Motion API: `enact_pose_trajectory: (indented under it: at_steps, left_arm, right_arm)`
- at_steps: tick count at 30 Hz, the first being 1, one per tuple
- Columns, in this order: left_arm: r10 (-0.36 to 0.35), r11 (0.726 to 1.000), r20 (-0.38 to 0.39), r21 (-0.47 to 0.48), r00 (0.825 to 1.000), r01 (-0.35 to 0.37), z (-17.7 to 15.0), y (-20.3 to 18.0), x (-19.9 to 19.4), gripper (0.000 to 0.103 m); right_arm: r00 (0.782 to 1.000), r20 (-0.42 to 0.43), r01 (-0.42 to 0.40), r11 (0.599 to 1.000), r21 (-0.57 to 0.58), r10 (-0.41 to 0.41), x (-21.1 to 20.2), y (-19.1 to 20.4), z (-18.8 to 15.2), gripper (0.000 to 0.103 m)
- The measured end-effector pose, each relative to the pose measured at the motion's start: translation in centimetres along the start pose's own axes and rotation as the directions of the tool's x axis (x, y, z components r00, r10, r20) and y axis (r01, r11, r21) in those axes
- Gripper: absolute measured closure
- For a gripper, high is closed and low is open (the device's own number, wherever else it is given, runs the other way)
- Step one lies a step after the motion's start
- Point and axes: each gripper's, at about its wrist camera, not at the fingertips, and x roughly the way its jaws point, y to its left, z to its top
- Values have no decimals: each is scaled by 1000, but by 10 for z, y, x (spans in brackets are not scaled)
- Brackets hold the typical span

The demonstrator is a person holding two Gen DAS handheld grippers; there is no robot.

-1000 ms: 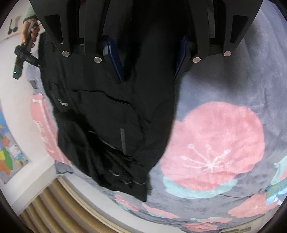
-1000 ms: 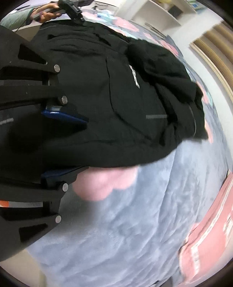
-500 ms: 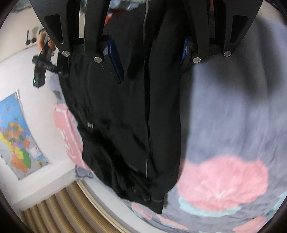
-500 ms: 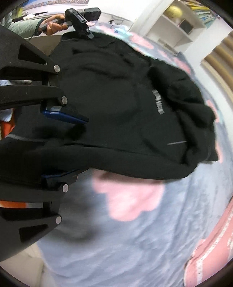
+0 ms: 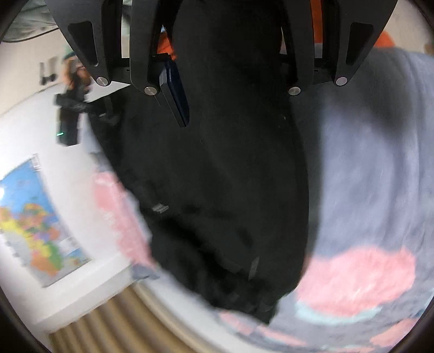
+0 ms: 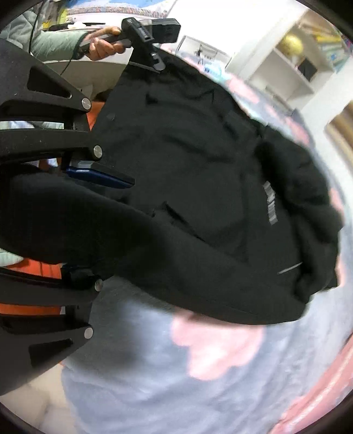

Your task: Fold large clothes

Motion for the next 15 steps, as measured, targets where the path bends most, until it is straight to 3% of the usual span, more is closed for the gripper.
enact_pose_trajectory:
  at_steps: [1,2,3,4,5,6,11,15]
  left_arm:
    - [12,1000,5,-9,1000,-12,-2,2,1,55]
    - [1,1000,22,-24,1000,-1,-3,5,-2,63]
    - [0,999,38,-32,999,1,0,5,-4,71]
    - [1,999,55,-38,999,1,2,7,-8,86]
    - [-2,999,72,-45,997,5,5,8,-13,90]
    - [-14,998,90,-52,996,19,5,9,-20,91]
    - [-67,997,181,-33,981,74,26,2,-48,92]
    - [-138,989,245,-15,960,146,53,-6,-64,92]
  right_arm:
    - [1000,3,-6,1000,10,6,2,-1,0,53]
    - [1000,14,-22,1000,21,22,2,-3,1,54]
    - [999,24,-32,999,26,31,-1,-4,2,59]
    - [999,33,-16,1000,21,16,-4,-3,4,69]
    - [999,40,9,1000,12,-9,-5,-1,7,74]
    - [998,47,31,1000,0,-31,-9,1,10,82]
    - [994,106,7,1000,9,-8,-33,-5,26,84]
    - [980,182,-86,996,25,80,-64,-17,53,84]
